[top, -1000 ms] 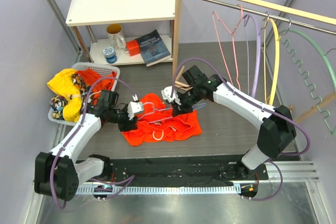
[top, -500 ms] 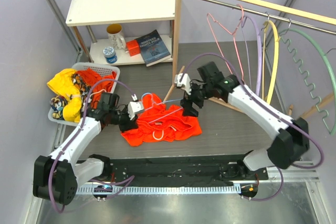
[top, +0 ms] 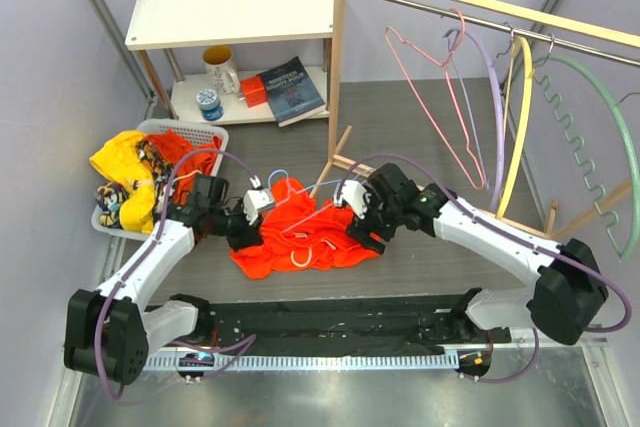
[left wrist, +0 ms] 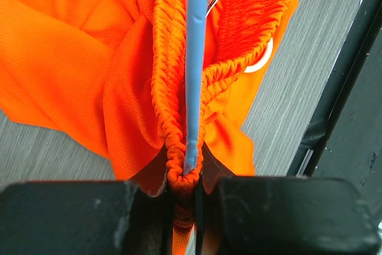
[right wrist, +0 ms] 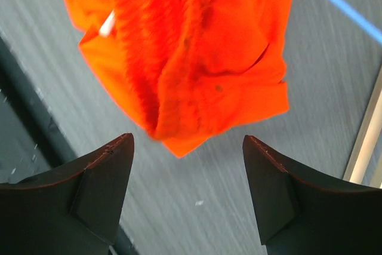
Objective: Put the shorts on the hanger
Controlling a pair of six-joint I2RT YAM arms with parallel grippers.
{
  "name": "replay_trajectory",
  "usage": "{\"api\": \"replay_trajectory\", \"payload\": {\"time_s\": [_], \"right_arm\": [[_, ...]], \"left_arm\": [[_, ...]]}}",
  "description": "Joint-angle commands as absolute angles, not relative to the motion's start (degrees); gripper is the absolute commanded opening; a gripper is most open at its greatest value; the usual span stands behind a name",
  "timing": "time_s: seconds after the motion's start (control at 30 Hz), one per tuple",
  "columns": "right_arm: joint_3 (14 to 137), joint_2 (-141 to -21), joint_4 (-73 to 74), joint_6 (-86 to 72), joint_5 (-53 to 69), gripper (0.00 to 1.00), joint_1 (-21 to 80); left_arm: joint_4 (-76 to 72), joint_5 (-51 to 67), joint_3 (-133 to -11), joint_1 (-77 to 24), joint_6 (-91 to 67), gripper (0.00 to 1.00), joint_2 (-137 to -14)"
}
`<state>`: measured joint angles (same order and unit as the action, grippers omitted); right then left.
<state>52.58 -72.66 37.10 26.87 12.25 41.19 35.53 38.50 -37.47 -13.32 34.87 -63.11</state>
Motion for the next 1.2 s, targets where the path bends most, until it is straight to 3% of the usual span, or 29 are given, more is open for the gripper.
{"api": "replay_trajectory", "payload": {"time_s": [0.0, 0.27, 0.43, 0.47, 0.73, 0.93, 1.17], "right_arm": [[54.6, -76.2, 27.4, 23.5, 7.2, 0.78, 42.0], [52.8, -80.8, 22.2, 21.2, 6.8, 0.72, 42.0], [53.9, -82.5, 23.4, 21.6, 1.4, 0.19, 41.3], [54.1, -82.4, 24.4, 21.4, 1.9, 0.02, 40.5], [53.4, -79.5, 28.9, 18.9, 6.6, 0.01, 27.7], [55.7, -82.3, 30.2, 18.5, 10.3, 0.01, 21.3], [61.5, -83.9, 33.5, 18.4, 13.4, 0.01, 17.3]], "left_arm": [[36.4, 38.0, -40.0, -13.1, 35.1, 0.0, -63.0], [38.3, 37.4, -40.1, -13.1, 35.2, 0.0, -62.8], [40.5, 37.5, -40.9, -12.5, 35.8, 0.0, -62.8], [42.2, 37.9, -41.2, -12.0, 35.8, 0.0, -63.6], [55.3, 41.9, -45.6, -4.6, 49.6, 0.0, -64.3], [66.3, 38.5, -45.6, -3.3, 62.4, 0.0, -62.8], [68.5, 34.0, -45.2, -3.0, 66.8, 0.0, -64.0]]}}
